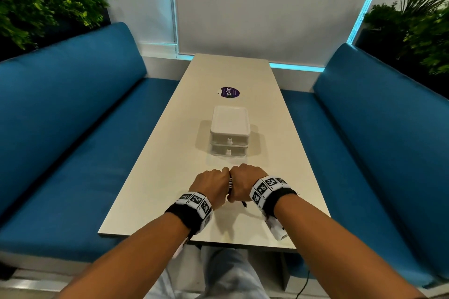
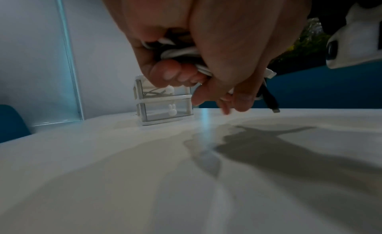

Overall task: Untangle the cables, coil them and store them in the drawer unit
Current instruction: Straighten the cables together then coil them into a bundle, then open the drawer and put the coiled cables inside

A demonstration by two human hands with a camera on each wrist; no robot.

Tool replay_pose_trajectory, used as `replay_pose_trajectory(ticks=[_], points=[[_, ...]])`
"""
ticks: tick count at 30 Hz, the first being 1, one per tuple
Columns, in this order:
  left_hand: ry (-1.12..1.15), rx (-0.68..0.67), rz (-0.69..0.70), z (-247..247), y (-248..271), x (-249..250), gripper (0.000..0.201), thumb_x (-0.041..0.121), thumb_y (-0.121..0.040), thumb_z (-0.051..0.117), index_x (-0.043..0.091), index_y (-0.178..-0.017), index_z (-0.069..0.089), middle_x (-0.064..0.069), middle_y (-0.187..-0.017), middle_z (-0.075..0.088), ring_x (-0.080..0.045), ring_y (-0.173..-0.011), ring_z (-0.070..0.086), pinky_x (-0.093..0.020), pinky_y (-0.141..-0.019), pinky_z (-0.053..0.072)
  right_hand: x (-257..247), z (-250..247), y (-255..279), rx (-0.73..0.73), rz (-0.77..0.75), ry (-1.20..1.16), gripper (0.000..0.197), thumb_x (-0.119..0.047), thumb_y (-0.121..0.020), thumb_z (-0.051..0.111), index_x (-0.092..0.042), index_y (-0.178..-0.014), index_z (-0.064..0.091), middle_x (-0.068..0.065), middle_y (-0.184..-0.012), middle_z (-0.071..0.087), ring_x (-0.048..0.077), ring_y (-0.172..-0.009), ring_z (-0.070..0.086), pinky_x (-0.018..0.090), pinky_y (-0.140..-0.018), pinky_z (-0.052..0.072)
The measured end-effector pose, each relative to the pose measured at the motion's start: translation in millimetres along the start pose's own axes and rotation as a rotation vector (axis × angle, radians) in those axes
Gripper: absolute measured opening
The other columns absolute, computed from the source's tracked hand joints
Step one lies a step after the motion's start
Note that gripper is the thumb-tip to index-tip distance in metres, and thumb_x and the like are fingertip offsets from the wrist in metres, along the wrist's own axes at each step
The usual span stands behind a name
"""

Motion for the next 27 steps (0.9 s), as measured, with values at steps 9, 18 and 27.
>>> replay_pose_trajectory(ticks=[9, 18, 27], points=[[-0.015, 0.023, 0.184, -1, -8, 11, 0.032, 0.008, -0.083, 0.061, 0.011, -0.111, 0.046, -0.009, -0.105, 0.057, -0.03, -0.089, 0.059, -0.035, -0.065, 0.04, 18, 17, 0, -0.027, 0.039, -0.293, 0.037, -0.044, -0.066, 0.082, -0.025, -0.09, 0.062, -0.003, -0.08, 0.068, 0.019, -0.071, 0.066, 0.035, -0.071, 0.056], [-0.136, -0.039, 0.128, 2, -21, -6, 0.022, 0.009, -0.09, 0.05, 0.011, -0.112, 0.05, -0.011, -0.107, 0.062, -0.034, -0.092, 0.061, -0.035, -0.067, 0.037, 5, 0, -6, 0.15, 0.037, -0.04, 0.017, -0.033, -0.072, 0.064, -0.022, -0.085, 0.062, -0.002, -0.072, 0.059, 0.022, -0.063, 0.059, 0.029, -0.059, 0.05], [0.018, -0.116, 0.034, -1, -36, -12, 0.014, 0.014, -0.079, 0.057, 0.017, -0.092, 0.061, -0.004, -0.088, 0.061, -0.026, -0.074, 0.06, -0.031, -0.062, 0.043, 4, -10, -12, 0.225, -0.02, 0.095, 0.016, -0.035, -0.08, 0.059, -0.019, -0.081, 0.062, 0.0, -0.068, 0.054, 0.024, -0.06, 0.053, 0.029, -0.056, 0.041]])
Point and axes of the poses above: each hand's wrist, its own y-axis away from the middle knuckle, its own z-axis out of the palm, x = y × z, the point moved 8 cm from there along -y, towards the middle knuckle
